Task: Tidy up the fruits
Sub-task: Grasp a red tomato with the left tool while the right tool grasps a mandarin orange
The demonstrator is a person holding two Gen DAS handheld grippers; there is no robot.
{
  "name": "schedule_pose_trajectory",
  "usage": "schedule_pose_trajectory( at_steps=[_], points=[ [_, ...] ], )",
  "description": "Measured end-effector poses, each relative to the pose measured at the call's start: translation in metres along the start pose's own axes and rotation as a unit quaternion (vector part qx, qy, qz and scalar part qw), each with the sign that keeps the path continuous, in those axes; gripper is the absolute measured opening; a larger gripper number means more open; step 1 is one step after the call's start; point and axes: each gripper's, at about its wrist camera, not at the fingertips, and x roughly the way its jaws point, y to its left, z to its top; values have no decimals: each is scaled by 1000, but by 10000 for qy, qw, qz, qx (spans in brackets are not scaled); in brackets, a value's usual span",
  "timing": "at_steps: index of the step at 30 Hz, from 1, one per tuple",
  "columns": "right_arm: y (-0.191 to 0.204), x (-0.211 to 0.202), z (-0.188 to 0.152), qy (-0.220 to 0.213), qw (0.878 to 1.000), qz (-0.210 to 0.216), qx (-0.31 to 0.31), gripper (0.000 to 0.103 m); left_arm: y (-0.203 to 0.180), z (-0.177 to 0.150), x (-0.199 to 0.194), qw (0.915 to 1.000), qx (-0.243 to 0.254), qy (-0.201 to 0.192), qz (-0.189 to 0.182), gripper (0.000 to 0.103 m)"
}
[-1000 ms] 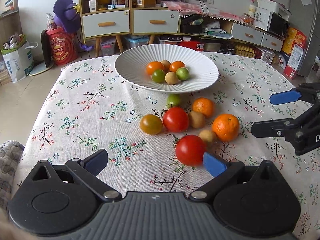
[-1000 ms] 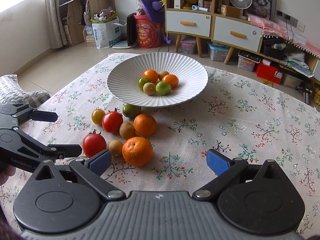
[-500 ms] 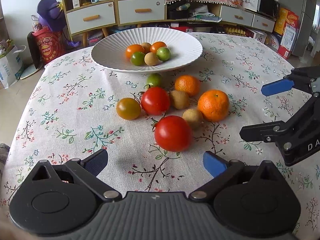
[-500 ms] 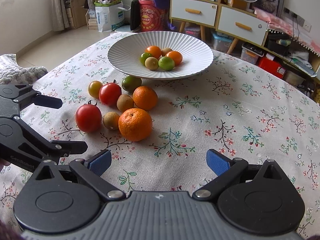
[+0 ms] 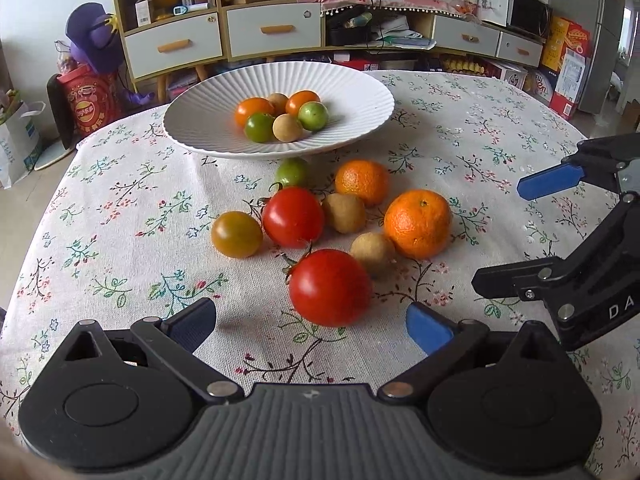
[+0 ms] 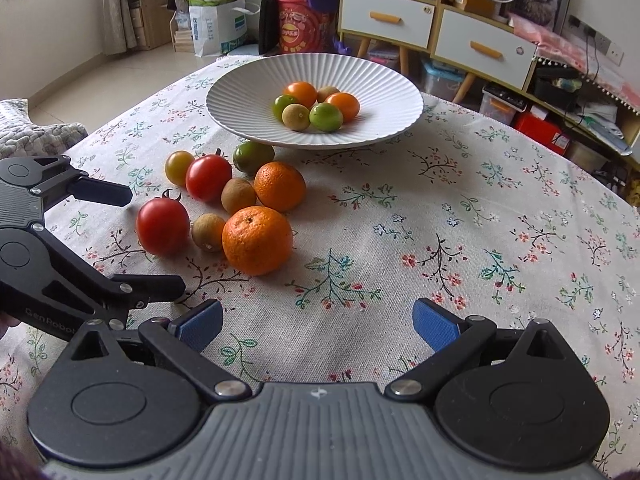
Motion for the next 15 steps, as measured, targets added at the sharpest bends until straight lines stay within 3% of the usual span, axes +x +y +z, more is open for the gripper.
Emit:
schedule_pose_trajectory(
  at_steps=[4,6,10,12,15],
  points=[
    [0,0,2,-18,10000,-26,-30,101,-3,4,-1,9999,12,-53,-124,86],
    [1,0,4,-27,10000,-22,-73,101,-2,7,-2,9997,-65,-88,-224,74],
    [2,1,6,-15,9999,-10,-109,101,0,10,-4,9992,-202,-161,-321,59],
    [3,1,7,-8,9999,1,-119,101,2,12,-5,9990,-235,-189,-343,45],
    [5,1,9,0,9999,13,-151,101,5,14,-6,9989,-256,-196,-354,35]
  ],
)
